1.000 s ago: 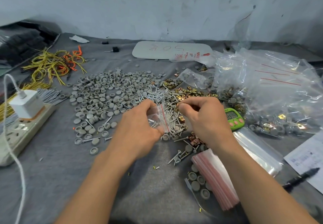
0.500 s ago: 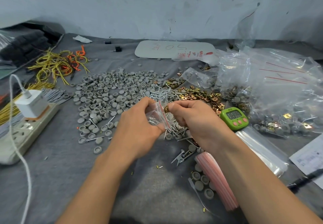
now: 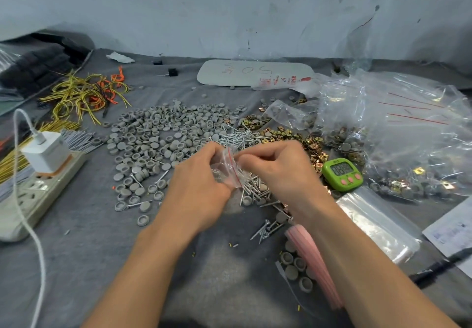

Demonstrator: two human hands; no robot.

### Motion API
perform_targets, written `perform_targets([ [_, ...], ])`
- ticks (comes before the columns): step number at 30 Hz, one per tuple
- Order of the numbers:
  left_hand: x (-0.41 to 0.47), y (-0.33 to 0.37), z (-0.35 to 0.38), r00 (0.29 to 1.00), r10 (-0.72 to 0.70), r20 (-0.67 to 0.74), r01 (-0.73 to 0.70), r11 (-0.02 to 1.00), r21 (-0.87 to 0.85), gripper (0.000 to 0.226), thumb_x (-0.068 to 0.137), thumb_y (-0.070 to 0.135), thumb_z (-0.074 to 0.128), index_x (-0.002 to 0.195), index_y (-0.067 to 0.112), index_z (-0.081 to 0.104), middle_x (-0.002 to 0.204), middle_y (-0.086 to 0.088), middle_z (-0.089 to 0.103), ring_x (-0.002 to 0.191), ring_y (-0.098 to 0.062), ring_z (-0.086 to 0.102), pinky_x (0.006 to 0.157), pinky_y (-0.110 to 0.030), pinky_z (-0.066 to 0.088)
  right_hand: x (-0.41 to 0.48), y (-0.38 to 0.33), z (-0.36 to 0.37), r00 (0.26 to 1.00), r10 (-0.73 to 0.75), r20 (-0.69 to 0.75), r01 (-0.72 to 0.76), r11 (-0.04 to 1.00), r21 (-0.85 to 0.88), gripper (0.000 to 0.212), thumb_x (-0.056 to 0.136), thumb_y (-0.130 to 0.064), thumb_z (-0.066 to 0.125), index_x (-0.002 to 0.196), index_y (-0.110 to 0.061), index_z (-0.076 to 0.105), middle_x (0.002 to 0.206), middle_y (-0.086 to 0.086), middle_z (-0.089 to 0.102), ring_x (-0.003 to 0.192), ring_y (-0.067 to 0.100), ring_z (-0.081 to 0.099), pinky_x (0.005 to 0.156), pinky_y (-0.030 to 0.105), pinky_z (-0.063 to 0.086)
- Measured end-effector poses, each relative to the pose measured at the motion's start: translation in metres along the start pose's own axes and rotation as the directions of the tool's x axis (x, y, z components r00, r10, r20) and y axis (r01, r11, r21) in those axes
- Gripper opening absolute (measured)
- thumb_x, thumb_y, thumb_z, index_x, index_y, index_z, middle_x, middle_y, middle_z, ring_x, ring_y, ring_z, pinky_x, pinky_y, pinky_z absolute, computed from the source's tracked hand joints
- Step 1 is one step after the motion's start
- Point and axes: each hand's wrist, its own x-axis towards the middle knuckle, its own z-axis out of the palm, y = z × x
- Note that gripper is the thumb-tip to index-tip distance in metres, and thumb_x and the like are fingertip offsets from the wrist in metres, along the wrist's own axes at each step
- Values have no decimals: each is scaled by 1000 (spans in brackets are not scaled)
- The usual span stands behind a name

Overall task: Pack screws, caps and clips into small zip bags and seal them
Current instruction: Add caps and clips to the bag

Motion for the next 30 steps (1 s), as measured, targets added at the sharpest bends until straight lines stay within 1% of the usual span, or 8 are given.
perform_targets([
  [4, 0, -3, -6, 997, -30, -76, 27, 999, -39, 30, 79, 39, 83, 93, 36, 57, 89, 35, 61, 84, 13, 54, 56, -17, 34, 4, 10, -32, 976, 30, -217, -109, 925, -363, 21, 90, -19, 77, 77, -36, 80, 74, -20, 73, 55, 2, 62, 53, 17, 47],
  [7, 1, -4, -7, 993, -26, -113, 23, 999, -25, 31, 80, 36, 84, 92, 37, 55, 77, 25, 62, 85, 18, 52, 56, -12, 33, 3, 14, -36, 980, 109, -164, -182, 820, -543, 28, 88, -9, 73, 76, -34, 78, 93, -9, 77, 75, 15, 63, 83, 37, 55],
  [9, 0, -3, -8, 994, -22, -106, 19, 999, -28, 31, 80, 36, 84, 91, 37, 55, 78, 27, 61, 86, 20, 51, 57, -11, 34, 2, 13, -35, 985, 109, -133, -169, 751, -638, 31, 86, -5, 71, 78, -35, 78, 86, -19, 71, 92, 17, 65, 104, 45, 47],
  [12, -2, -3, -8, 995, -30, -97, 27, 999, -29, 31, 82, 35, 83, 91, 39, 54, 81, 28, 61, 82, 17, 53, 60, -13, 32, 1, 14, -32, 995, 97, -35, -93, 702, -706, 30, 89, -10, 68, 87, -38, 79, 69, -30, 52, 90, 11, 58, 109, 44, 42],
  [18, -2, -2, -9, 996, -42, -84, 41, 999, -17, 31, 83, 37, 82, 93, 40, 53, 85, 24, 63, 76, 8, 57, 60, -17, 35, -3, 19, -32, 998, 62, 26, -29, 740, -672, 11, 87, -28, 80, 92, -37, 77, 68, -24, 59, 72, -3, 52, 103, 46, 47],
  [22, -2, -2, -8, 997, -46, -68, 46, 999, 0, 33, 83, 36, 83, 93, 40, 52, 86, 23, 62, 78, 6, 56, 60, -18, 36, -4, 18, -36, 998, 48, -32, -57, 776, -628, 25, 79, -30, 88, 67, -35, 66, 66, -21, 61, 69, -3, 56, 95, 41, 53],
  [26, -1, -1, -5, 998, -50, -32, 50, 999, 3, 34, 81, 39, 84, 95, 39, 53, 88, 21, 62, 81, 1, 57, 62, -23, 40, -2, 22, -43, 991, -7, -132, -71, 815, -575, 27, 81, -23, 85, 67, -32, 64, 66, -17, 64, 66, 1, 59, 94, 43, 54],
  [30, -1, 2, -1, 1000, -28, -9, 29, 999, 28, 33, 81, 35, 83, 93, 34, 52, 90, 18, 63, 83, -2, 59, 65, -26, 42, -4, 25, -39, 986, -98, -138, 19, 875, -484, 25, 84, -19, 83, 72, -30, 64, 68, -14, 63, 59, -3, 60, 54, 11, 43],
])
